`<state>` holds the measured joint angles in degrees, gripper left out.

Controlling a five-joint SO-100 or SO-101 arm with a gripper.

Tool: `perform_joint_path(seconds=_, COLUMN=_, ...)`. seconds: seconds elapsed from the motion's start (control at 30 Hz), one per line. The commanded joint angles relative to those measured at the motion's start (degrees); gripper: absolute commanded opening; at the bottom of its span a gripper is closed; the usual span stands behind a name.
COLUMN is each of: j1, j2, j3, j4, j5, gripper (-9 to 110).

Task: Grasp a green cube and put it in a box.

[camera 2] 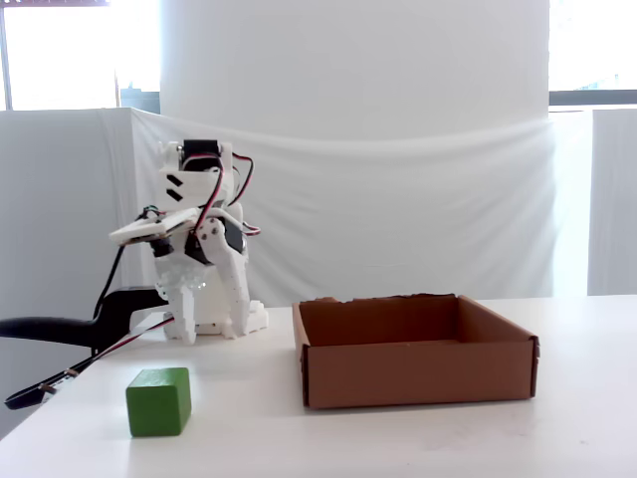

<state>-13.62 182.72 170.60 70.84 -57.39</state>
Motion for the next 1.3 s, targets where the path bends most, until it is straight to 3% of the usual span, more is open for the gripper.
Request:
perform_joint_path(seconds=0.0, j1=0.62, j2=-1.23, j3=-0.35, j4=-0.62, j5=0.7, gripper=24)
perform_joint_path(seconds=0.17, j1=0.53, j2=-7.65, j3=-7.47, j4=-1.58, j5=0.18, gripper=25)
perform_joint_path(seconds=0.37, j1=1.32, j2=-30.15, j3=-26.54, j4=-5.36, j5=-3.69, gripper=30)
perform_joint_path(seconds=0.63, j1=6.06, j2=-53.53, j3=-45.26, j4=-6.5, j5=-18.98, gripper=32)
perform_joint_path(seconds=0.8, j1=9.23, j2=-61.61, j3=-50.89, j4=-9.4, j5=-25.58, gripper=32)
perform_joint_path(seconds=1.27, j1=10.02, j2=-76.46, j3=-56.34, j4=-19.78, j5=-26.19, gripper=29)
